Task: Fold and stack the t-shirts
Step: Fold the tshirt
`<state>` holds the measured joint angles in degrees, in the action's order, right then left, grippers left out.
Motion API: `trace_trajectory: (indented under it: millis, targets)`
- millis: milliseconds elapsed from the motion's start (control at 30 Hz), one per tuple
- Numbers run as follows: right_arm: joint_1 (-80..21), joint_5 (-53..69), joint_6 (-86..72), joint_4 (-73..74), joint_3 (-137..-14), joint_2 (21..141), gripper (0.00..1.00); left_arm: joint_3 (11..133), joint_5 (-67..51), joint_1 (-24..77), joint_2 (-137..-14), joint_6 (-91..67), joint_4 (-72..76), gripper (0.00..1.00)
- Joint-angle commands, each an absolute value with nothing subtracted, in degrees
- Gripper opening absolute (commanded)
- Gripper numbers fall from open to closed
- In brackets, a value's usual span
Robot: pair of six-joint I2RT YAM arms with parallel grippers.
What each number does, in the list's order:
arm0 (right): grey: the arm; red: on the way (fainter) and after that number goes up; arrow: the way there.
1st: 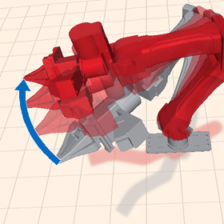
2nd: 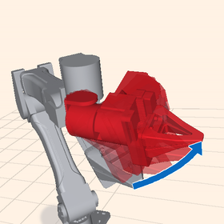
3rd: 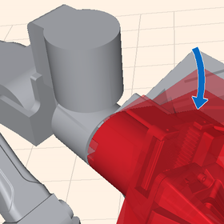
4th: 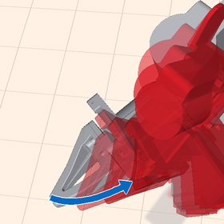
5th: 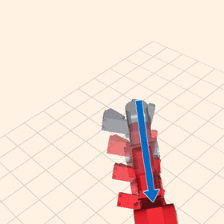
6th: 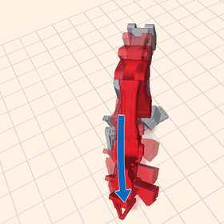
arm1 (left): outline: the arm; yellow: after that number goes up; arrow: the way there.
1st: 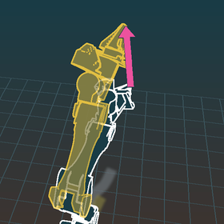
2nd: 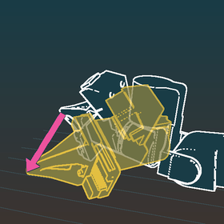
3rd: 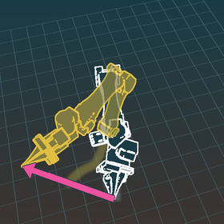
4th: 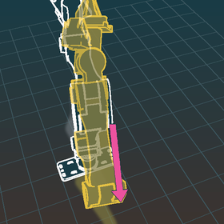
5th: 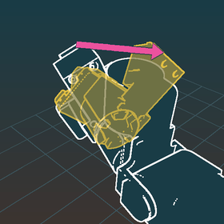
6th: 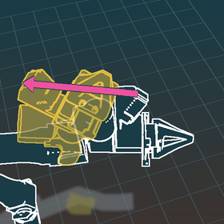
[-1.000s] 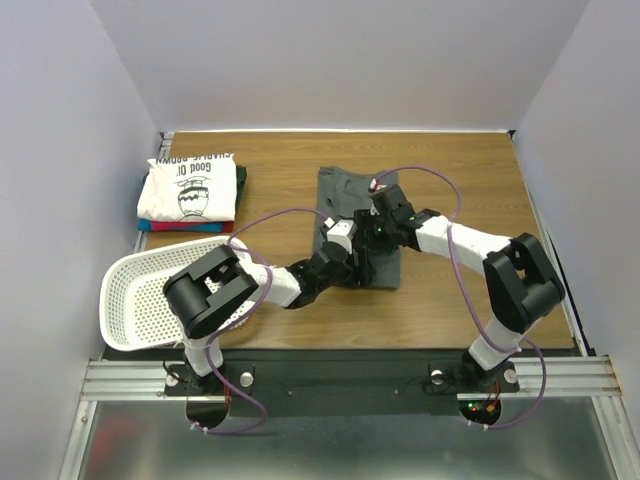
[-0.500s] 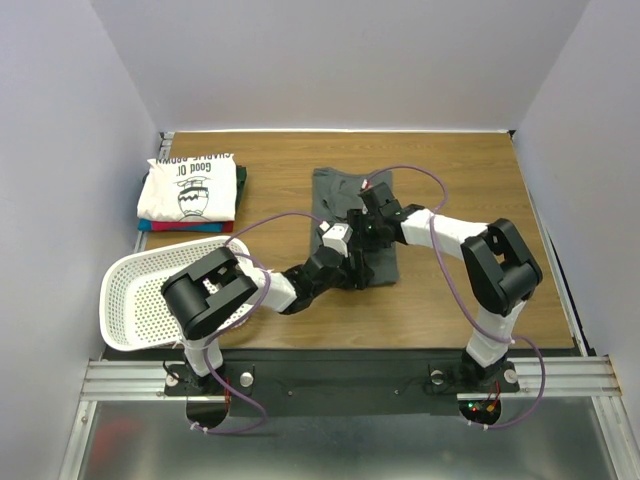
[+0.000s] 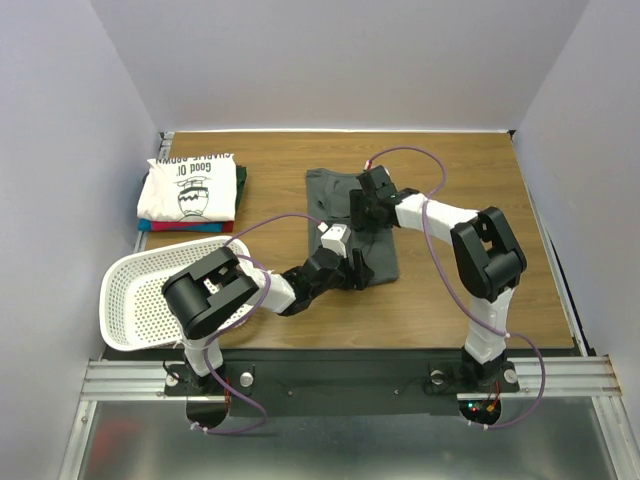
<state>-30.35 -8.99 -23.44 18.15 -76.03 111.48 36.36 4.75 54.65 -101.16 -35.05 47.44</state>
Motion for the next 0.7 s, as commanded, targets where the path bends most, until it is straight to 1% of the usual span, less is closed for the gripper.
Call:
trace_trajectory:
  millis: [0,200,333,500,567,600,667]
  targets:
    - [-28.0,-15.8,-21.3,16.3,-80.9,112.7,0.71,34.0,3.2,55.2,-103.3,-35.7,39.6,0.80]
    - [-27.1,-18.1,-21.3,16.4,-84.5,113.9,0.71,34.4,2.6,55.2,-103.6,-35.4,39.1,0.80]
    - [-27.1,-17.6,-21.2,16.4,-84.5,110.8,0.71,36.3,4.0,55.2,-102.0,-34.1,36.7,0.80]
    - [-27.1,-16.9,-20.8,16.5,-78.9,103.5,0.72,43.2,9.2,55.2,-94.8,-29.9,27.7,0.81]
    - [-27.1,-15.9,-20.8,16.6,-74.6,99.3,0.72,46.6,11.4,55.1,-92.3,-28.5,25.0,0.81]
    - [-27.1,-15.1,-20.8,16.6,-72.7,97.8,0.72,47.5,14.8,55.1,-89.9,-28.6,23.3,0.84]
    - [-27.1,-14.5,-21.3,16.7,-67.7,93.4,0.72,49.3,19.3,54.3,-86.9,-30.2,17.9,0.86]
